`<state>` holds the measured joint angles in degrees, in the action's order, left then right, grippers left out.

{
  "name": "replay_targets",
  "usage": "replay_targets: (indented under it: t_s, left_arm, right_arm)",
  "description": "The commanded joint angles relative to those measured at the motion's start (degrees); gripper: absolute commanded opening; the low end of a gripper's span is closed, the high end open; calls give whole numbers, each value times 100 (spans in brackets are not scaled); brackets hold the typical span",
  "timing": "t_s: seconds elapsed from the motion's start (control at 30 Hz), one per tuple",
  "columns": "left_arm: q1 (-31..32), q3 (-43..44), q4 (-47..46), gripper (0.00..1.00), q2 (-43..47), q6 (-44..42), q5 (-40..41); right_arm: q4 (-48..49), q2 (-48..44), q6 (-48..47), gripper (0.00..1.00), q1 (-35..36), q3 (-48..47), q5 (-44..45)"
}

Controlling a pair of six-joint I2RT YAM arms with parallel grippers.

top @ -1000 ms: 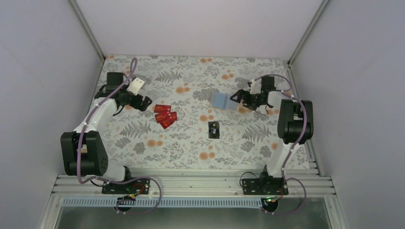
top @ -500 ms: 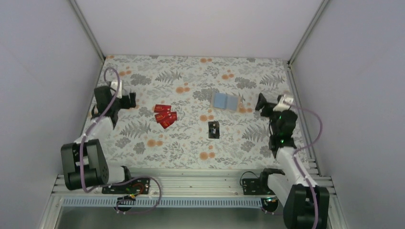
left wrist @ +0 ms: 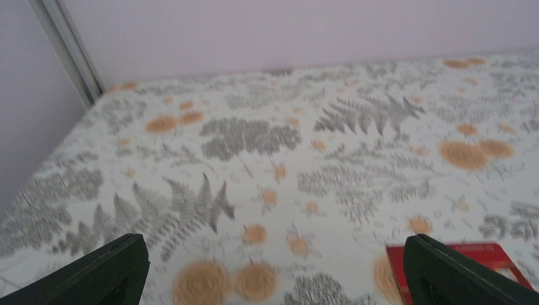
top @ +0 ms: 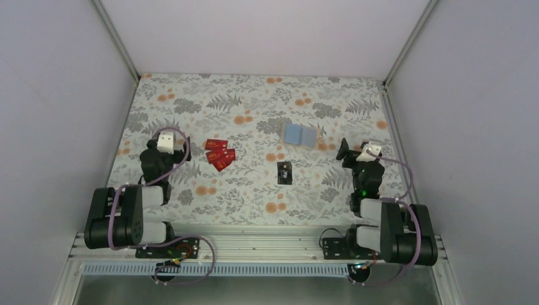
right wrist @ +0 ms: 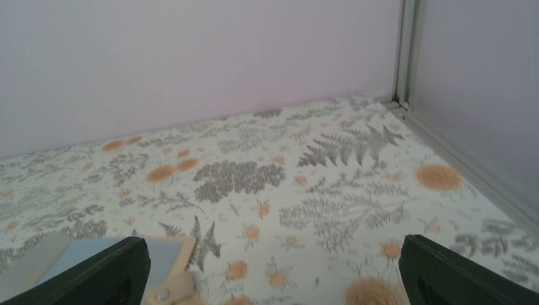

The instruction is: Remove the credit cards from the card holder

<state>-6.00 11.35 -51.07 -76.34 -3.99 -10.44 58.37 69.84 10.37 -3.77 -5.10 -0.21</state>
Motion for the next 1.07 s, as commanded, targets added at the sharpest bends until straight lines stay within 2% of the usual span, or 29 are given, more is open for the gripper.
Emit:
replay_targets:
  t_s: [0.0, 0.1, 0.17, 0.2, 0.27, 0.57, 0.67, 1.03]
  left_arm:
    - [58, 113, -1657, 100, -519, -15, 256]
    - [206, 15, -2659, 100, -1324, -187, 238]
    - [297, 114, -2169, 100, -1167, -304, 277]
    - [306, 90, -2347, 100, -1253, -284, 346]
    - [321, 226, -2019, 100, -1212, -249, 413]
    - [363, 304, -1926, 100, -1259, -244, 543]
    - [363, 294, -1924, 100, -1258, -248, 543]
    - [363, 293, -1931, 100, -1252, -247, 543]
  right_arm:
    - [1254, 446, -500, 99, 44, -216, -97]
    - [1496, 957, -592, 99, 47, -358, -249]
    - [1686, 1411, -649, 99, 46, -479, -366]
    - [1548, 1553, -666, 99, 43, -661, -413]
    - [1112, 1641, -747, 99, 43, -938, -585]
    - [747, 1678, -791, 99, 45, -1126, -638]
    - [309, 1733, -1036, 99, 52, -1400, -1155]
    - [351, 1731, -1058, 99, 52, -1388, -1203]
